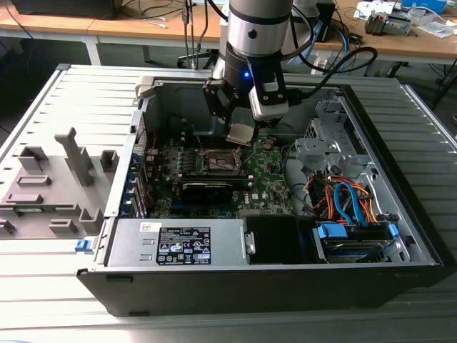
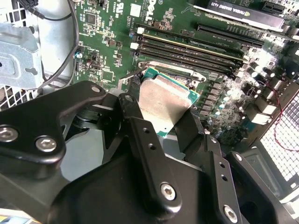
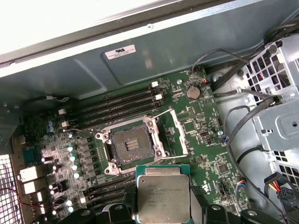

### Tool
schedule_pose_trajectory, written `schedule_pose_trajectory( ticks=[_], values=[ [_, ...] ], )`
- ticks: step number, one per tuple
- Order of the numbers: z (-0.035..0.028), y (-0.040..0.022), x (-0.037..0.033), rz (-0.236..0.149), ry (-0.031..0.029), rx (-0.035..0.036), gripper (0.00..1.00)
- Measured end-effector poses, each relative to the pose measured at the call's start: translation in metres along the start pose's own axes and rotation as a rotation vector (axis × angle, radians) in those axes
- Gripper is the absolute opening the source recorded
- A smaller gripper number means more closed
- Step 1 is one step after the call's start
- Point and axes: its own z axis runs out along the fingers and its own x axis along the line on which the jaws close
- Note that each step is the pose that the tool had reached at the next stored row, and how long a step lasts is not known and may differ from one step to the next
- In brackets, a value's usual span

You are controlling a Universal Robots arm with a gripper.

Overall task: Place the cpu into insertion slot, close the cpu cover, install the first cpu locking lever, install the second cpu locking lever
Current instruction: 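Place the cpu into insertion slot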

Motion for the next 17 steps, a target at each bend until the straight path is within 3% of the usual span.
schedule_pose_trajectory(
  ticks=[17],
  values=[
    [0.0000, 0.0000, 0.0000, 0.017, -0.0015, -0.0003, 0.55]
  ],
)
